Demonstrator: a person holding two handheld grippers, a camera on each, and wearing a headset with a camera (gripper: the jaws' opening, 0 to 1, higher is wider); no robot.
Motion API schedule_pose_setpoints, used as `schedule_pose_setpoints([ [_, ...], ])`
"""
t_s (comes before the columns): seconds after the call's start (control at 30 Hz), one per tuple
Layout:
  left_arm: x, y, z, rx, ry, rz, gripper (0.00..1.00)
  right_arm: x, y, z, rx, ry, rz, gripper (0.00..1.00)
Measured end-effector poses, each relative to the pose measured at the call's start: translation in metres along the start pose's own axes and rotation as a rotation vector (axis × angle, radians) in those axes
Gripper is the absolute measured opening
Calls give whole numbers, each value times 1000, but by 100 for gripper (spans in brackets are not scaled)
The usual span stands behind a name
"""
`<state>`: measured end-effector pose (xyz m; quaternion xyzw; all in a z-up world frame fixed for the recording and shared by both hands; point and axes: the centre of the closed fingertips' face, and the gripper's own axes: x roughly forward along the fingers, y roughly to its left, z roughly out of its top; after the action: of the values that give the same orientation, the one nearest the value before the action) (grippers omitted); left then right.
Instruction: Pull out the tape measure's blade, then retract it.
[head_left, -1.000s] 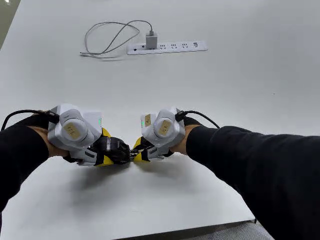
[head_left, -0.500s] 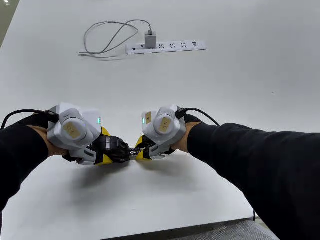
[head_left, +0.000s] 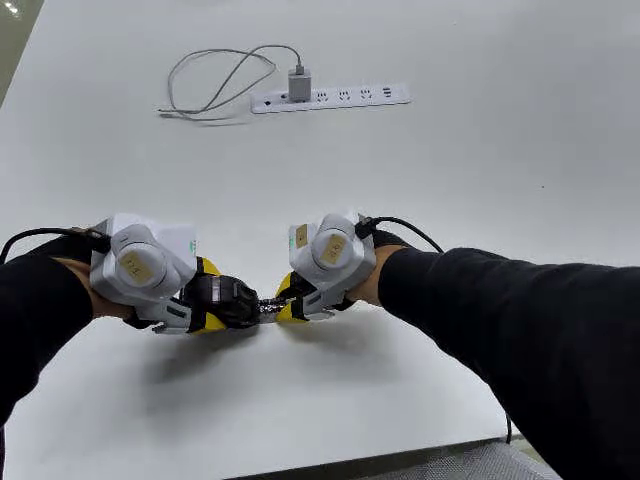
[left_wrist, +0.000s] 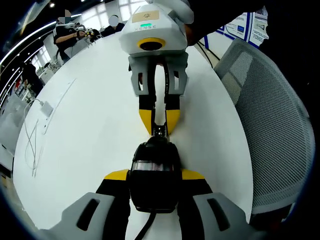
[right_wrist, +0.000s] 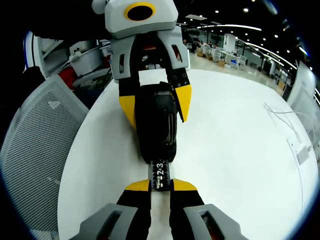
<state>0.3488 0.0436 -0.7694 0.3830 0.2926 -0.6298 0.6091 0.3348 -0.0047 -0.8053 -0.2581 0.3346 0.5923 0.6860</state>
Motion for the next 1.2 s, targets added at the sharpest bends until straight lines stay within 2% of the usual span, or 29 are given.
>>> schedule_pose_setpoints([
  [1.2,2,3,-4,-7,23,-2,31,-15,-1,-18,22,25,-9,9],
])
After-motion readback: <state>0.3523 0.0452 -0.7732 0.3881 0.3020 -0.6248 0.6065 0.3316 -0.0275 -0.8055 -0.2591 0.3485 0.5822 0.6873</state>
